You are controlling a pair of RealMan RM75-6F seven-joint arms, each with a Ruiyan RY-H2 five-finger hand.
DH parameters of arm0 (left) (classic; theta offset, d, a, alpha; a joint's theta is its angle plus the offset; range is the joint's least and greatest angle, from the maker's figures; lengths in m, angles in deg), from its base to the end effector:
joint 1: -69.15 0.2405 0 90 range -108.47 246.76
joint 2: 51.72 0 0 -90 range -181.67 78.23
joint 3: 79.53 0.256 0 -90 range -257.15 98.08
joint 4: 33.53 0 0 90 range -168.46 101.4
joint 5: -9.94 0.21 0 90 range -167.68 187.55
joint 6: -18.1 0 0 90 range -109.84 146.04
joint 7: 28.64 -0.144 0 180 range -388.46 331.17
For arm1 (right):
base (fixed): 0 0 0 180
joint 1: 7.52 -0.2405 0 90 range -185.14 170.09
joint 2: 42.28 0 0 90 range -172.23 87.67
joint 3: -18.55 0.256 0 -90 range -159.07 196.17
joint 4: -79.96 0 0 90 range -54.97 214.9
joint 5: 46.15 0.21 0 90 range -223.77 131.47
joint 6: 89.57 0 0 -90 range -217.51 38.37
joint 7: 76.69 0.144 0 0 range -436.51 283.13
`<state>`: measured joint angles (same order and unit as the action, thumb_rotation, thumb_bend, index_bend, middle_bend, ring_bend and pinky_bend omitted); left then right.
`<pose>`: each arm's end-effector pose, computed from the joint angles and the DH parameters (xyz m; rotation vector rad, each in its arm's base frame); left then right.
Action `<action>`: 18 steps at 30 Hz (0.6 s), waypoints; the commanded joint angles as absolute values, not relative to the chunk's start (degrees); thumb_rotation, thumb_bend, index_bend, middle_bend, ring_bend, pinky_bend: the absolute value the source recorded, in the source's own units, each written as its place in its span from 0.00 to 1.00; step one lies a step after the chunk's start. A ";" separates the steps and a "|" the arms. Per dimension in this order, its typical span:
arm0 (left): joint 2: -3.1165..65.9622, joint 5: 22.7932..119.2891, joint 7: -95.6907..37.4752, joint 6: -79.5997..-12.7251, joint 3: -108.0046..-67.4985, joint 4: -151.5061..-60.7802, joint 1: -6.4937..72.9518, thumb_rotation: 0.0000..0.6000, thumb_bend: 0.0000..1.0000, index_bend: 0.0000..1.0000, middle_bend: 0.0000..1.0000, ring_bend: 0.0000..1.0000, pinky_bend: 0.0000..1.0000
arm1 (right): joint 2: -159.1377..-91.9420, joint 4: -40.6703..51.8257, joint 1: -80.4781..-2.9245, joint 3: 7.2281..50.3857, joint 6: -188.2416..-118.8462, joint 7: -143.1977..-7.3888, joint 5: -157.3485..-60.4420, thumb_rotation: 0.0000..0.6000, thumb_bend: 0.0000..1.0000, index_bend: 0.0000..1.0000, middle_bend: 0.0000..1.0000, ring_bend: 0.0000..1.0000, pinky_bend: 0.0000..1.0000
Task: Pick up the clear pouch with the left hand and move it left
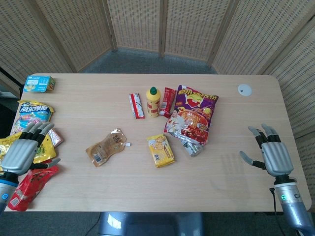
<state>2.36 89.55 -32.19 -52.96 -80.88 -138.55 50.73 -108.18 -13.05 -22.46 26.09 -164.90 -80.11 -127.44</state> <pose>-0.2594 0.2339 0.1622 -1.6051 -0.9788 -0.8405 -0.2790 -0.2493 0.1411 1.4796 -0.8887 0.9439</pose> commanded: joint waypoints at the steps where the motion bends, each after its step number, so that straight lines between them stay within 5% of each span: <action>1: 2.65 89.39 -32.30 -51.97 -80.70 -138.47 50.58 0.67 0.22 0.00 0.00 0.00 0.00 | -108.36 -13.03 -22.57 26.15 -164.87 -80.09 -127.33 0.07 0.27 0.11 0.23 0.00 0.00; 14: -1.02 92.90 -30.12 -43.34 -79.04 -142.84 47.04 0.68 0.22 0.00 0.00 0.00 0.00 | -108.35 -13.79 -21.82 25.68 -166.79 -79.08 -128.56 0.07 0.27 0.11 0.23 0.00 0.00; 16: -1.38 93.18 -29.51 -39.84 -78.22 -143.13 45.76 0.68 0.22 0.01 0.07 0.01 0.00 | -108.14 -14.17 -21.77 25.59 -166.81 -79.15 -128.61 0.07 0.27 0.11 0.23 0.00 0.00; 18: -1.24 92.89 -29.70 -36.57 -77.41 -143.04 44.66 0.68 0.22 0.01 0.25 0.10 0.00 | -107.96 -14.46 -21.80 25.56 -166.78 -79.30 -128.69 0.07 0.27 0.11 0.23 0.00 0.00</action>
